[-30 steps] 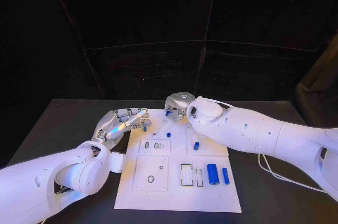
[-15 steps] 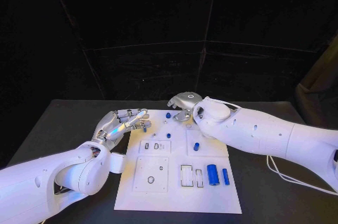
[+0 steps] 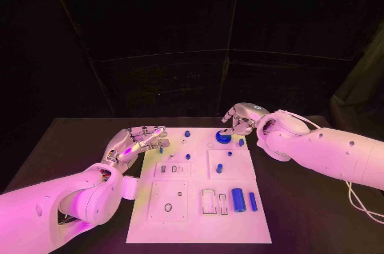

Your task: Assemble the parts on the task board

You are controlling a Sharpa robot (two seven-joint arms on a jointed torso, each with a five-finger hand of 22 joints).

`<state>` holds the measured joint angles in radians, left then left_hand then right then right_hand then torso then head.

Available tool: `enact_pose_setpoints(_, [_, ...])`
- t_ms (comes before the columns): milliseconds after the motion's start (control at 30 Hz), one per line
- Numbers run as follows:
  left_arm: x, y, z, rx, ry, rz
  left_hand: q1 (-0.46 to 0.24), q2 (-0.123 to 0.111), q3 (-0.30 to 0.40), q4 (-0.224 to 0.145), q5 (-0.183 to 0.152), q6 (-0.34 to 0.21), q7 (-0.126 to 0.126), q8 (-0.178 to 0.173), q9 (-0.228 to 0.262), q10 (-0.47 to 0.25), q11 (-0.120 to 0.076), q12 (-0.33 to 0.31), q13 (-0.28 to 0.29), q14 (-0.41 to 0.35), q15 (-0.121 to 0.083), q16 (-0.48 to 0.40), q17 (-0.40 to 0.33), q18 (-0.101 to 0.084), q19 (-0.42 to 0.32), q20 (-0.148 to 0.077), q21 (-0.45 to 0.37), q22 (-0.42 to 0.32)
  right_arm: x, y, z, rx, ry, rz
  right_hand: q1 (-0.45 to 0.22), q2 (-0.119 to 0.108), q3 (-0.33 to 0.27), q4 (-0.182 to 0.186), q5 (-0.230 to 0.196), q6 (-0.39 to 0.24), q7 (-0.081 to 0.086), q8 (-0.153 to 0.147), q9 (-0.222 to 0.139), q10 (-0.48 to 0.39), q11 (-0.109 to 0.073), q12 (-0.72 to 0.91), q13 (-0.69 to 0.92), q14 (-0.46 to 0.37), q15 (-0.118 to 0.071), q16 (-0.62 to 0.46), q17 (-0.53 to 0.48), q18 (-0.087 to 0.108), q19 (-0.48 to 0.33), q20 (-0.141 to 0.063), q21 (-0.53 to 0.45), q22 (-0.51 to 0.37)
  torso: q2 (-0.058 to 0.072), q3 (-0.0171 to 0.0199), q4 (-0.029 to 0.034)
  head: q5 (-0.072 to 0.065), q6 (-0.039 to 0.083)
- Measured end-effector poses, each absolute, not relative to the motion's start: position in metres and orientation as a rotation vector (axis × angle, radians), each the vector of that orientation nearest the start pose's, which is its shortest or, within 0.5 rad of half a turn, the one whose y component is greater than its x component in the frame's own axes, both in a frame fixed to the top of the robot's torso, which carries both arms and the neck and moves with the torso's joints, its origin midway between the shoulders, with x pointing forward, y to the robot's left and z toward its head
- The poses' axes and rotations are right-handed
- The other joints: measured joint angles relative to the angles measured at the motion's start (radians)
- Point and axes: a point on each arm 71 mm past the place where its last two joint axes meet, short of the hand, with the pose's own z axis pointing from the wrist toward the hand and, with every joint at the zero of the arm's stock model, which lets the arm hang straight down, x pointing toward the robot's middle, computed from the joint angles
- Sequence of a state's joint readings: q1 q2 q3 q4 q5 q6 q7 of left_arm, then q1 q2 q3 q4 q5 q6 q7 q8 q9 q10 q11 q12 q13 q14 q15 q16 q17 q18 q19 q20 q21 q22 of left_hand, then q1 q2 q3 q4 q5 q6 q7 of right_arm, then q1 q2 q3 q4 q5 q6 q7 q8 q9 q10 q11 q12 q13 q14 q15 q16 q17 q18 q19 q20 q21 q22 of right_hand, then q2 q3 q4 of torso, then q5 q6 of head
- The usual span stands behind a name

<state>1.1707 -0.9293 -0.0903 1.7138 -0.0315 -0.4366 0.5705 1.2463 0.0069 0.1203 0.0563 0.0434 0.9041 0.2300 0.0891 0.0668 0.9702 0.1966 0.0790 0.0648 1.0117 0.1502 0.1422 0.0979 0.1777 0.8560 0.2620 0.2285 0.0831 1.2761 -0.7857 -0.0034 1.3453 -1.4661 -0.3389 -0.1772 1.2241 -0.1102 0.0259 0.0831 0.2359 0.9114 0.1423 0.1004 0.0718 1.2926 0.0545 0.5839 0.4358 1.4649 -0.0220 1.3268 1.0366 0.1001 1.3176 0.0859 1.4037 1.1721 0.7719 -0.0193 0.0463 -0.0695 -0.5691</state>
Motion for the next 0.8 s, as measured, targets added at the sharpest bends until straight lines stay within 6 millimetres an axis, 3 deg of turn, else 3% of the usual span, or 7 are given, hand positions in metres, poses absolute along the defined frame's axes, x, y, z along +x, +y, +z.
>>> enact_pose_setpoints(67, [0.442, 0.203, -0.183, -1.025, 1.321, -1.584, 0.000, 0.000, 0.000, 0.000, 0.000, 0.000, 0.000, 0.000, 0.000, 0.000, 0.000, 0.000, 0.000, 0.000, 0.000, 0.000, 0.000, 0.000, 0.000, 0.000, 0.000, -0.001, 0.537, -0.239, -0.143, -0.005, 1.582, 0.461, 0.024, 0.001, -0.072, 0.073, 0.008, -0.029, 0.011, 0.000, -0.001, -0.030, 0.010, 0.130, 0.150, 0.000, 0.000, 0.035, 0.058, -0.016, 0.003, 0.012, 0.004, 0.010, 0.000, 0.0017, -0.0032, 0.000, 0.001])
enact_pose_setpoints(200, [0.443, 0.202, -0.183, -1.024, 1.322, -1.585, 0.000, 0.000, 0.000, 0.000, 0.000, 0.000, 0.000, 0.000, 0.000, 0.000, 0.000, 0.000, 0.000, 0.000, 0.000, 0.000, 0.000, 0.000, 0.000, 0.000, 0.000, -0.001, 0.539, -0.250, -0.146, 0.052, 1.631, 0.446, 0.074, 0.000, -0.131, 0.140, 0.008, -0.048, 0.019, 0.005, -0.001, -0.051, 0.017, 0.251, 0.301, 0.000, 0.011, 0.058, 0.103, -0.016, 0.002, 0.013, 0.004, 0.013, 0.000, 0.0036, -0.0056, 0.000, 0.002])
enact_pose_setpoints(467, [0.445, 0.201, -0.184, -1.024, 1.324, -1.585, 0.004, 0.004, 0.003, -0.003, 0.000, 0.000, 0.000, 0.000, 0.000, 0.000, 0.000, 0.000, 0.000, 0.000, 0.000, -0.004, 0.000, 0.000, 0.000, 0.000, 0.000, -0.002, 0.546, -0.244, -0.152, 0.073, 1.686, 0.431, 0.116, 0.016, -0.147, 0.162, 0.020, -0.052, 0.022, 0.019, -0.001, -0.039, 0.017, 0.355, 0.427, 0.000, 0.011, 0.088, 0.165, -0.016, 0.002, 0.013, 0.004, 0.019, 0.001, 0.0036, -0.0051, -0.005, -0.006])
enact_pose_setpoints(700, [0.445, 0.201, -0.185, -1.025, 1.326, -1.584, 0.005, 0.005, 0.003, -0.003, 0.000, 0.000, 0.000, 0.000, 0.000, 0.000, 0.000, 0.000, 0.000, 0.000, 0.000, -0.004, 0.000, 0.000, 0.000, 0.000, -0.004, -0.002, 0.548, -0.232, -0.154, 0.047, 1.700, 0.435, 0.150, 0.029, -0.153, 0.161, 0.024, -0.047, 0.018, 0.042, -0.001, 0.021, 0.013, 0.495, 0.584, 0.000, 0.011, 0.124, 0.243, -0.015, 0.010, 0.022, 0.016, 0.041, 0.001, 0.0012, -0.0035, -0.006, -0.011])
enact_pose_setpoints(800, [0.445, 0.201, -0.185, -1.025, 1.326, -1.584, 0.005, 0.005, 0.003, -0.003, 0.000, 0.000, 0.000, 0.000, 0.000, 0.000, 0.000, 0.000, 0.000, 0.000, 0.000, -0.004, 0.000, 0.000, 0.000, 0.000, -0.004, -0.002, 0.549, -0.229, -0.154, 0.031, 1.703, 0.431, 0.170, 0.038, -0.152, 0.152, 0.019, -0.042, 0.013, 0.044, -0.001, 0.050, 0.013, 0.561, 0.657, 0.000, 0.011, 0.140, 0.269, -0.015, 0.016, 0.016, 0.021, 0.052, 0.001, 0.0010, -0.0035, -0.006, -0.012])
